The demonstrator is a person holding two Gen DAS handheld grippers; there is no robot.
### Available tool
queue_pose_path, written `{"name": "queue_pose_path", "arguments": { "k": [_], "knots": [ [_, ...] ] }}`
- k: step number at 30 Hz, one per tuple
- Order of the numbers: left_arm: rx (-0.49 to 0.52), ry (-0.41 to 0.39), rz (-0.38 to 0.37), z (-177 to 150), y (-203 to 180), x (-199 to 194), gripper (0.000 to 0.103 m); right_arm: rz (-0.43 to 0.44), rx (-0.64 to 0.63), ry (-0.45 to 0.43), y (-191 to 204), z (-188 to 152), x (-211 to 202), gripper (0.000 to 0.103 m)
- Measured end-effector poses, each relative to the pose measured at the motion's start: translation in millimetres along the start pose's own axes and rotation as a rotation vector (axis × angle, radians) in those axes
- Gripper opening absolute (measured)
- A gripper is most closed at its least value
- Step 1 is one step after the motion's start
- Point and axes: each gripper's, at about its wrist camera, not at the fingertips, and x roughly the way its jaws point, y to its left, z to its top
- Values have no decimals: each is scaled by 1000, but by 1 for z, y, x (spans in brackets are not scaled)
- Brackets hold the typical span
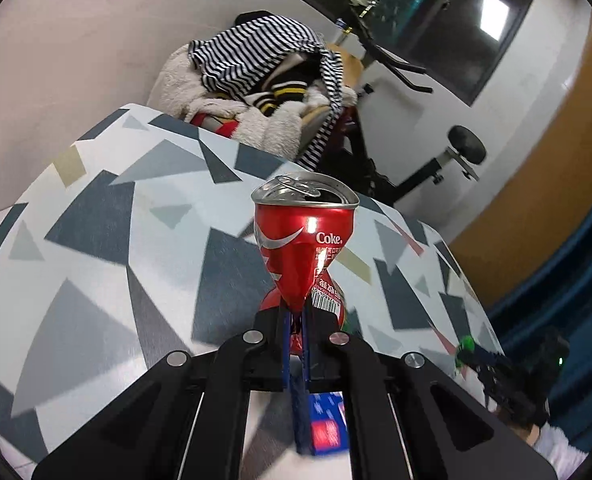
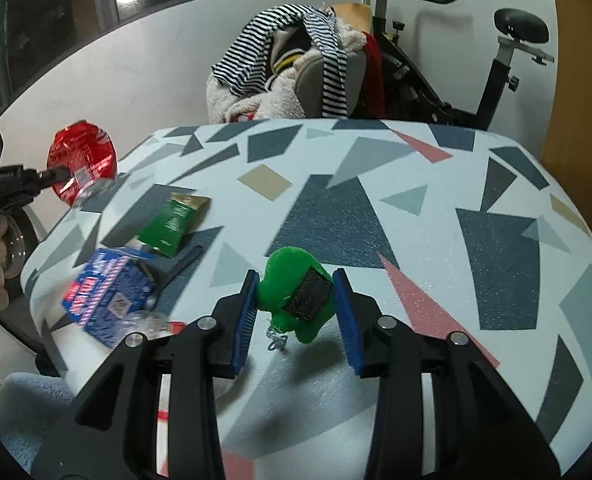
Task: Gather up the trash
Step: 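Carry the Coke can and green toy down over the brown bin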
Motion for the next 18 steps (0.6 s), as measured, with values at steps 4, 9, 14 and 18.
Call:
{"name": "queue_pose_path", "arguments": {
  "k": [4, 9, 14, 18],
  "knots": [
    [1, 17, -46, -17, -13, -22, 4, 3, -25, -10, 11, -3, -21, 40],
    [33, 24, -65, -36, -30, -46, 4, 16, -39, -14, 22, -11, -46, 40],
    [70, 29, -89, -62, -50, -70, 4, 46, -40, -27, 34, -26, -74, 40],
    [104, 43, -95, -86, -64, -84, 4, 77, -41, -28, 45, -41, -92, 40]
  ]
}}
